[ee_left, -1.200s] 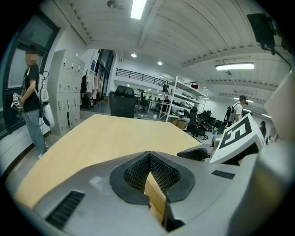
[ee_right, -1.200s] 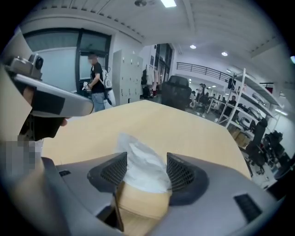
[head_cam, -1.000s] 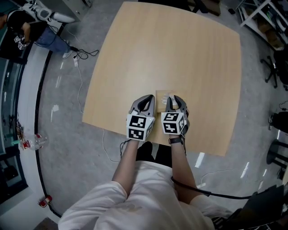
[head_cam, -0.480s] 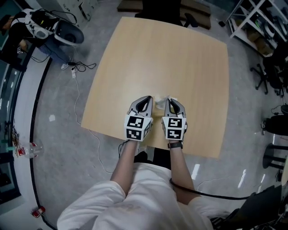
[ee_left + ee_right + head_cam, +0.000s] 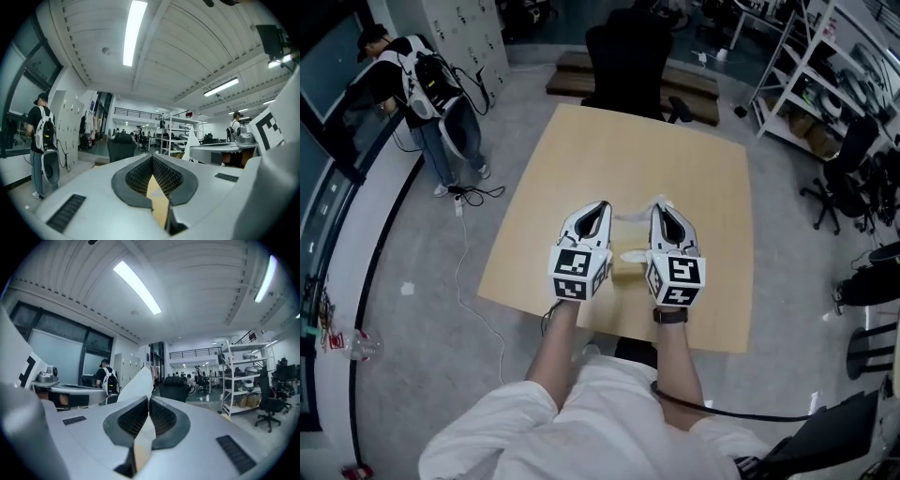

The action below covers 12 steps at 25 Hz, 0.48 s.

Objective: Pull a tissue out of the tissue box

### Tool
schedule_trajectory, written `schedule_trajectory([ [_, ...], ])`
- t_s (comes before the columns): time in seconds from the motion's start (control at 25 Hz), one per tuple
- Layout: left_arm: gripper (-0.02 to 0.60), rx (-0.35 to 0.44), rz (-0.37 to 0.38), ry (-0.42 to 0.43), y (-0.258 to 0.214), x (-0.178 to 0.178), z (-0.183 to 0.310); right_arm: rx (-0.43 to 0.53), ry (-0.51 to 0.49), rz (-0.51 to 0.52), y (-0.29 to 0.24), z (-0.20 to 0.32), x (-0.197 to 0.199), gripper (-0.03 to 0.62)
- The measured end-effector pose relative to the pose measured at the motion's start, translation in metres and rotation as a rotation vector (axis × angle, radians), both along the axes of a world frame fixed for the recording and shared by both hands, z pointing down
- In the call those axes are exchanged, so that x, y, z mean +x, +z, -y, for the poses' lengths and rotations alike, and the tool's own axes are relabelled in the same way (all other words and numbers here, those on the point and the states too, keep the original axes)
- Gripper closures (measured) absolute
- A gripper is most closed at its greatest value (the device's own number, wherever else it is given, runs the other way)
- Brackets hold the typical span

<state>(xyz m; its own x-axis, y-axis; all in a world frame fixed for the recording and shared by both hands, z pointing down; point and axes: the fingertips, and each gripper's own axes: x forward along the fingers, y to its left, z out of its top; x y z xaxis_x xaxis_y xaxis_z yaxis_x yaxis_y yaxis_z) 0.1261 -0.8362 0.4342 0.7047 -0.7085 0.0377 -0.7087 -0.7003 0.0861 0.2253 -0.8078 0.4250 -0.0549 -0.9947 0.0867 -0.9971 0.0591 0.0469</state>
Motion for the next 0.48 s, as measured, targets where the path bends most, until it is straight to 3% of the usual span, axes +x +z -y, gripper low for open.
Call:
schedule_trajectory([
  [0.16,0.592,0.092,-0.026,-0.002,-0.044,-0.011,-0.010,0.118,0.011,-0.041,-0.046,-0.012,-0.013,0.583],
  [0.36,0.592,0.164,-0.042,0.026,-0.068,-0.008,-0.023,0.156,0.034,-0.059,-0.061,-0.022,-0.015,0.583],
  [0.48,0.592,0.163,-0.045,0.018,-0.065,-0.007,-0.021,0.166,0.036,-0.070,-0.061,-0.023,-0.014,0.583],
])
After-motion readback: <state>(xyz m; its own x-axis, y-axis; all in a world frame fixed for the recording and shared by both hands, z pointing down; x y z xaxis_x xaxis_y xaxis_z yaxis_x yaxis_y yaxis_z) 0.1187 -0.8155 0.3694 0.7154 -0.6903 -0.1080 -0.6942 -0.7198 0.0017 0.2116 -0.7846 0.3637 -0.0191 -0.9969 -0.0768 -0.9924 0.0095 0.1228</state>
